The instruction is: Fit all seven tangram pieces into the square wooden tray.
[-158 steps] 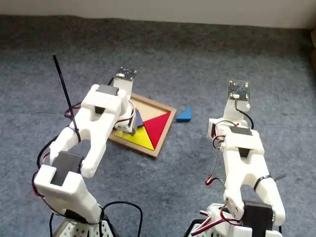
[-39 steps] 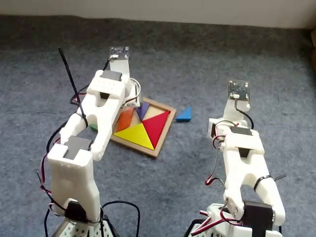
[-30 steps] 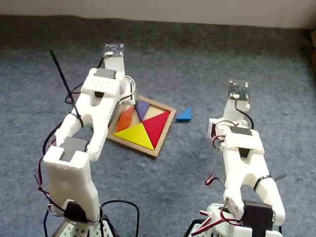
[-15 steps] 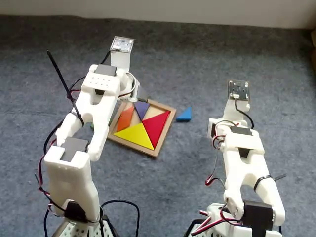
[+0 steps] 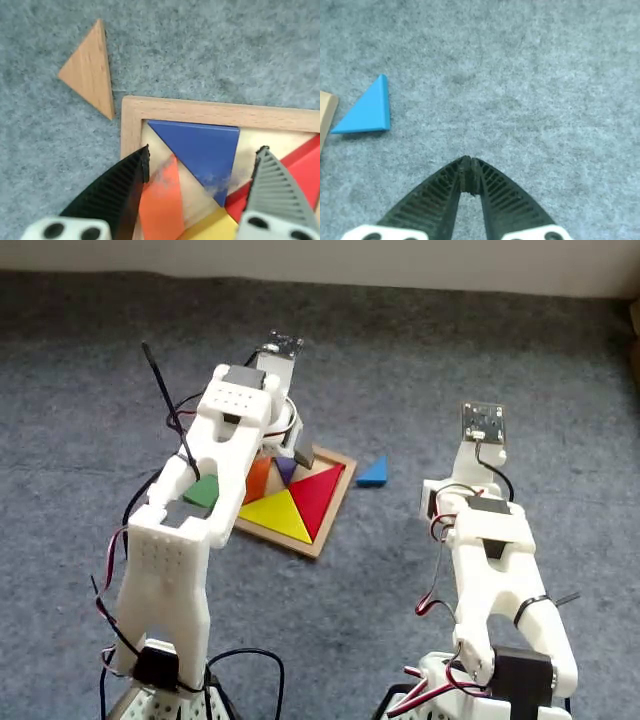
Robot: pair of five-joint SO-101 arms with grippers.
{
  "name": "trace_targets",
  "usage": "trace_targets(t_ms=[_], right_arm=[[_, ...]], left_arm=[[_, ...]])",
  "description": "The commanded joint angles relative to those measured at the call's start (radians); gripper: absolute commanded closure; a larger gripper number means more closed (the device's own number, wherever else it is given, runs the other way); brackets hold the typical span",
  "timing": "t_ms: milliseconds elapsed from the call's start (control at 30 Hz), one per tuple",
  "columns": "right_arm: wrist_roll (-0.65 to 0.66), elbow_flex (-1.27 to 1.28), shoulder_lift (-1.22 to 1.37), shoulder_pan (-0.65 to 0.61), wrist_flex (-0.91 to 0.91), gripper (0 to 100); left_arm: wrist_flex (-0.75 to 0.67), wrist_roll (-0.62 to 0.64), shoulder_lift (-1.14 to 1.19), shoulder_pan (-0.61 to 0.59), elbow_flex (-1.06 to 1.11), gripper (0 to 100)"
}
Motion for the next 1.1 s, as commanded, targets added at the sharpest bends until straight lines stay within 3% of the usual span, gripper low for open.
trace_targets(t_ms=[0,333,667,1067], right_arm=[[-0.003,-0.01,-0.045,-0.008,-0.022,98.8],[-0.003,-0.01,-0.045,-0.008,-0.022,98.8],[-0.003,-0.01,-0.045,-0.008,-0.022,98.8],[-0.003,-0.01,-0.045,-0.008,-0.022,98.8]], left_arm=[[0.058,-0.009,0.062,0.013,-0.156,69],[0.213,-0.015,0.277,0.031,-0.501,84],[0.4,-0.008,0.312,0.033,-0.739,84],[0.428,0.068,0.306,0.03,-0.773,84]])
